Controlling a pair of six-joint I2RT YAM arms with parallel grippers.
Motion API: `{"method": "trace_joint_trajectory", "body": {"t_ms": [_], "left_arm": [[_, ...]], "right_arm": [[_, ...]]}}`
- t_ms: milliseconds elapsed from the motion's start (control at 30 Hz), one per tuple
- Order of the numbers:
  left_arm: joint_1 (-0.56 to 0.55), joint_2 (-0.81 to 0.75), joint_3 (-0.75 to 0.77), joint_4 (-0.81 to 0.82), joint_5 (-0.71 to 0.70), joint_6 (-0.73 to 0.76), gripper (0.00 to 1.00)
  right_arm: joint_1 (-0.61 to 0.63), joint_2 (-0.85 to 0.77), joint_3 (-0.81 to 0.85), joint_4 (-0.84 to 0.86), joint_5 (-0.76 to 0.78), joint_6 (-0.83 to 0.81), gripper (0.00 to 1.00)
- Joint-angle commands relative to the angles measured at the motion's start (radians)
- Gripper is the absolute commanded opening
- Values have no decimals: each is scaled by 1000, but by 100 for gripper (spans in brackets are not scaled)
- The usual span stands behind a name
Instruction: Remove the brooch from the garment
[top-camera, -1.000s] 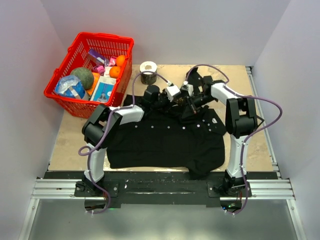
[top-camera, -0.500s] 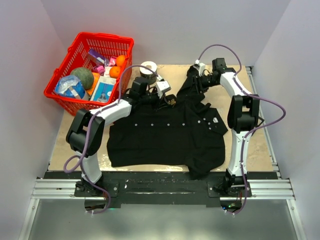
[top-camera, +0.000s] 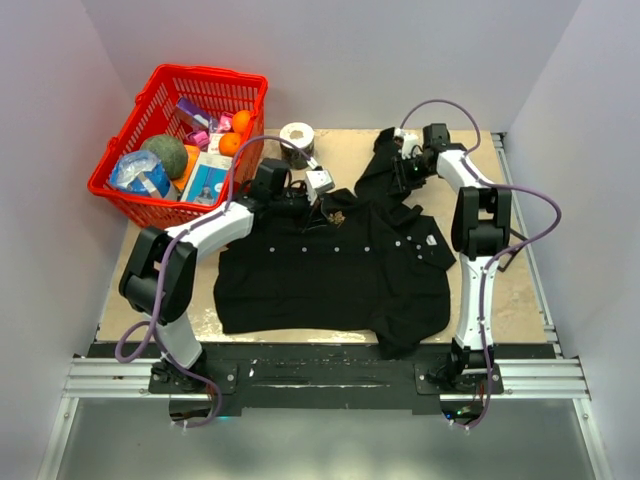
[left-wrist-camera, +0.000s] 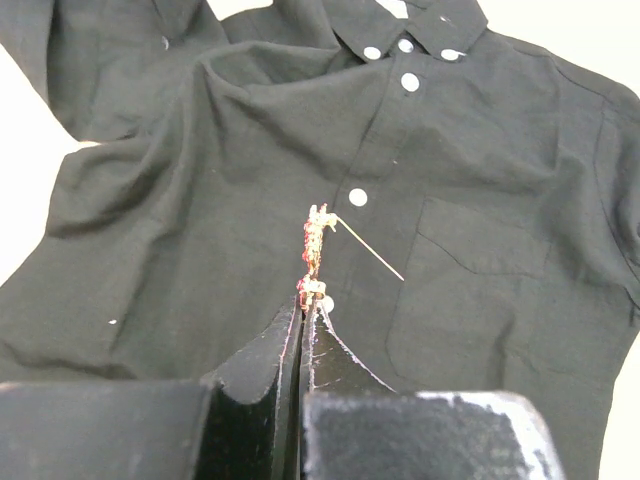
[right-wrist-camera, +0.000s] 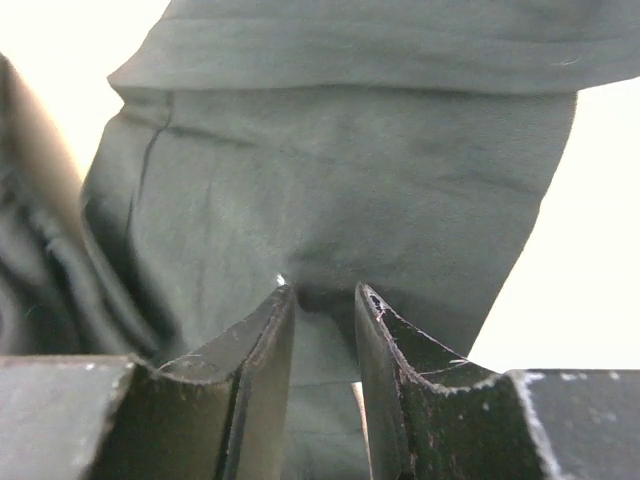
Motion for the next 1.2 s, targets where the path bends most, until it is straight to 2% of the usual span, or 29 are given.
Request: {"method": "trace_joint_trajectory", "body": {"t_ms": [0, 33, 200, 333, 433, 467, 533, 567, 633, 667, 700, 733, 800, 833, 900, 1067, 1167], "left_arm": [[-1, -56, -7, -31, 63, 53, 0], [-7, -62, -8, -40, 55, 76, 0], [-9, -88, -20, -63, 64, 116, 0], [-9, -93, -42, -101, 127, 150, 0], [-9, -90, -86, -74, 175, 139, 0], [-9, -79, -95, -65, 211, 125, 0], [-12, -65, -111, -51, 242, 110, 0], [-13, -53, -134, -10, 244, 96, 0], [-23, -42, -146, 18, 241, 89, 0], [-27, -30, -142, 17, 235, 98, 0], [-33, -22, -137, 9, 225, 110, 0], [-43, -16, -134, 3, 215, 119, 0], [-52, 5, -108, -34, 185, 150, 0], [-53, 11, -100, -49, 185, 167, 0], [-56, 19, -100, -67, 189, 213, 0], [-55, 12, -97, -25, 161, 161, 0], [-55, 5, -83, 11, 168, 104, 0]], "right_arm": [[-1, 54, 53, 114, 426, 67, 35], [-4, 65, 67, 136, 485, 90, 35], [-15, 118, 200, 188, 544, 94, 35], [15, -11, 154, 175, 506, 75, 42], [53, -141, 41, 135, 430, 19, 47], [61, -243, 6, 124, 344, -9, 47], [67, -344, -103, 86, 243, -43, 48], [67, -420, -142, 61, 109, -58, 49], [67, -494, -254, 23, -42, -153, 49], [65, -570, -303, 11, -184, -190, 47], [67, -609, -409, 7, -243, -231, 47], [67, -645, -464, 7, -274, -300, 47], [70, -726, -586, 14, -340, -336, 47], [71, -735, -605, -24, -356, -433, 47], [94, -735, -643, -112, -364, -509, 48], [142, -731, -716, -68, -381, -498, 49], [180, -758, -726, -49, -381, -485, 54]]}}
